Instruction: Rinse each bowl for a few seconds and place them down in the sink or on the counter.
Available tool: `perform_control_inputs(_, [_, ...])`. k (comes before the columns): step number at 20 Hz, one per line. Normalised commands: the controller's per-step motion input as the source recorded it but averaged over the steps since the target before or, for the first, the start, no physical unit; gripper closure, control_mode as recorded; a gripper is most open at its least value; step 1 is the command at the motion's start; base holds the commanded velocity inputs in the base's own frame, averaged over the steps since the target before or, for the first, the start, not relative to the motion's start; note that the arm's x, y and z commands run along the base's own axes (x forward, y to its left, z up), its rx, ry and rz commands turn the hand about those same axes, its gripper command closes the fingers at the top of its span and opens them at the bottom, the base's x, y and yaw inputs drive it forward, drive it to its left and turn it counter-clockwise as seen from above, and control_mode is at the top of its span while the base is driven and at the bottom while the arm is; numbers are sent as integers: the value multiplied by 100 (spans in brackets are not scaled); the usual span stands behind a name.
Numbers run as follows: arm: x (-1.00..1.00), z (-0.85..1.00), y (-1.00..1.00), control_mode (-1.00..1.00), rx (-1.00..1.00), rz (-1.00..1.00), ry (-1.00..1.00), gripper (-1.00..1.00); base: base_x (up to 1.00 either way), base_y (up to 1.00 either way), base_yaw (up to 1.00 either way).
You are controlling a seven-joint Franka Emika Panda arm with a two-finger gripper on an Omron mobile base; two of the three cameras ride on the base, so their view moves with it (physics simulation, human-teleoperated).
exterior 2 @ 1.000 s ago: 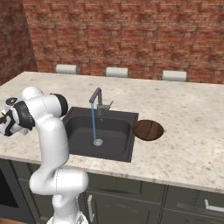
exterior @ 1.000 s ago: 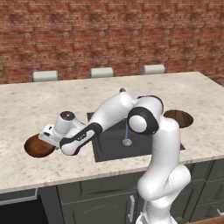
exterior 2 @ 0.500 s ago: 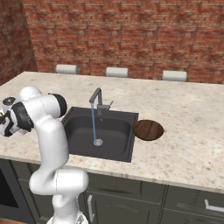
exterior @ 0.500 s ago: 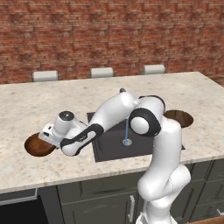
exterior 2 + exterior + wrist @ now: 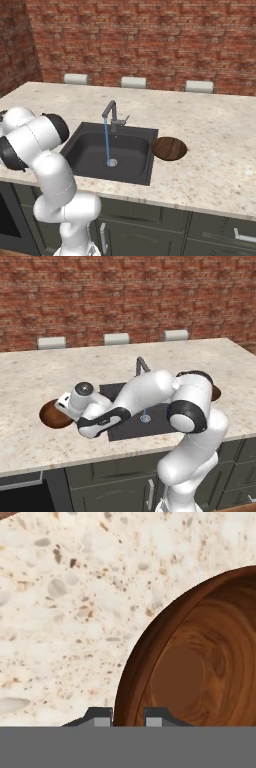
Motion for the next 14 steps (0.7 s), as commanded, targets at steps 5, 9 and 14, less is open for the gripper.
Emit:
perform_control_inputs(5, [-23,48,-26,-100,0,-27,-1,100,0,0,0])
perform_control_inputs(9, [-32,41,-34,-100,0,-27,0,100,0,0,0])
perform_control_inputs(14, [-29,41,-11,-100,0,-22,0,100,0,0,0])
